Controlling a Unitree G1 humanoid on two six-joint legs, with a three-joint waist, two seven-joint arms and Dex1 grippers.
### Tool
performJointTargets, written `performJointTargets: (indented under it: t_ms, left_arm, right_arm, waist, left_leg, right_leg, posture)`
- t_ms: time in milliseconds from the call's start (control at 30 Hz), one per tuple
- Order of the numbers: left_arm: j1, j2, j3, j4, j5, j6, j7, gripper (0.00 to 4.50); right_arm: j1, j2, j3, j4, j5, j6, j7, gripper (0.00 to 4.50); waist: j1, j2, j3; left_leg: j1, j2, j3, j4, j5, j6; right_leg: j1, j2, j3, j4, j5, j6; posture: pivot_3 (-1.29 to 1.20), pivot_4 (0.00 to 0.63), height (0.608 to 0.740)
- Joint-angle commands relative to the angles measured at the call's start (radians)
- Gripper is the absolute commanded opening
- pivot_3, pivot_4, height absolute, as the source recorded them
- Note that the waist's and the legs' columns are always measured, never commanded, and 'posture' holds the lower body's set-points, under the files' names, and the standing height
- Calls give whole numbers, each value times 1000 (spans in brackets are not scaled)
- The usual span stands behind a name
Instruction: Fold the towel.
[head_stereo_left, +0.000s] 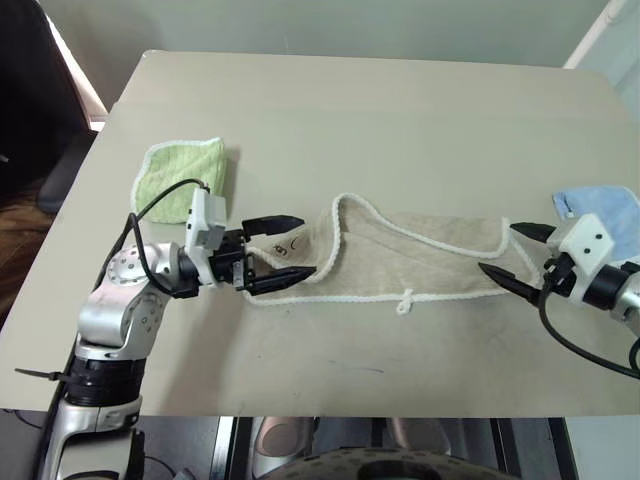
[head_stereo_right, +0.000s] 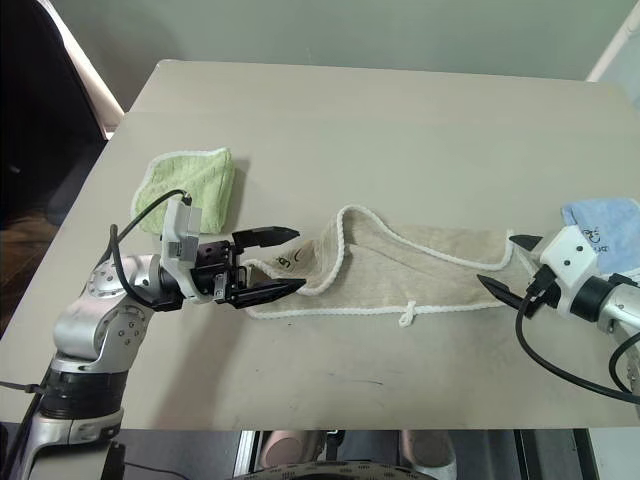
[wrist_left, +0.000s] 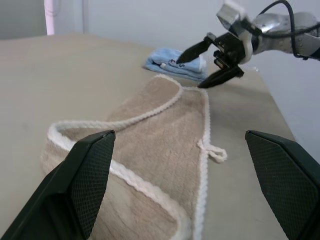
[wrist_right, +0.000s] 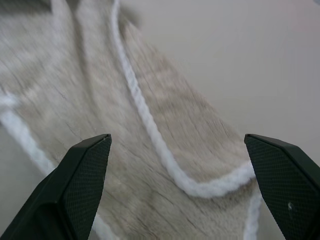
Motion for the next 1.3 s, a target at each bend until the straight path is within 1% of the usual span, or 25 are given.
performJointTargets:
  t_ms: [33,167,300,433,633,767,1067,1167,1300]
  left_arm:
    - [-17,-23,-17,-10,31,-54,15,4490]
    - [-7,-40,-27,-17,46,-75,23,4490]
    - [-2,-47,-40,-4,63,-100,12,4490]
    - [-3,-55,-44,23,76,-132,0,4490]
    - [16,-66,-56,35,91,-170,-10,4490]
    - [34,-64,-61,42,101,-198,-15,4490]
    - [60,-55,-54,49,111,-228,-20,4490]
    - [67,-54,-48,39,104,-222,-14,4490]
    - [73,-48,-52,28,109,-222,-11,4490]
  right_arm:
    - [-36,-19,-15,62,-67,-137,15,4500]
    - [-77,-43,-9,181,-118,-249,43,4500]
    - [-85,-90,13,338,-189,-419,88,4500]
    - [-140,-115,55,465,-264,-550,79,4500]
    - [-264,-89,102,606,-318,-638,31,4500]
    - [-352,-78,158,725,-380,-711,-4,4500]
    - [-435,-54,240,823,-442,-827,-51,4500]
    - [-444,-39,251,806,-416,-835,-32,4500]
    - [-438,-11,260,732,-380,-813,-11,4500]
  waist:
    - [0,0,0]
    - [0,0,0]
    - [2,0,0]
    - [1,1,0]
    - [-2,2,-1]
    - [-2,2,-1]
    - [-2,3,-1]
    - [-2,3,-1]
    - [-2,3,-1]
  left_leg:
    - [0,0,0,0,0,0]
    - [0,0,0,0,0,1]
    - [0,0,0,0,1,2]
    - [0,0,0,0,-2,6]
    - [1,0,0,0,-1,8]
    - [1,1,0,0,0,8]
    - [1,1,0,0,0,8]
    - [1,1,0,0,0,8]
    - [1,1,0,0,-1,7]
  right_leg:
    - [0,0,0,0,0,0]
    - [0,0,0,0,2,0]
    - [1,0,0,0,2,0]
    - [1,0,0,0,3,0]
    - [1,0,0,0,7,0]
    - [1,0,0,0,8,-1]
    - [1,-1,0,0,9,-1]
    - [1,-1,0,0,9,-1]
    - [1,-1,0,0,9,-1]
  posture:
    - [0,150,728]
    - [0,150,728]
    - [0,150,728]
    - [0,150,728]
    - [0,150,728]
    - [0,150,728]
    - [0,150,728]
    - [0,150,728]
    - [0,150,728]
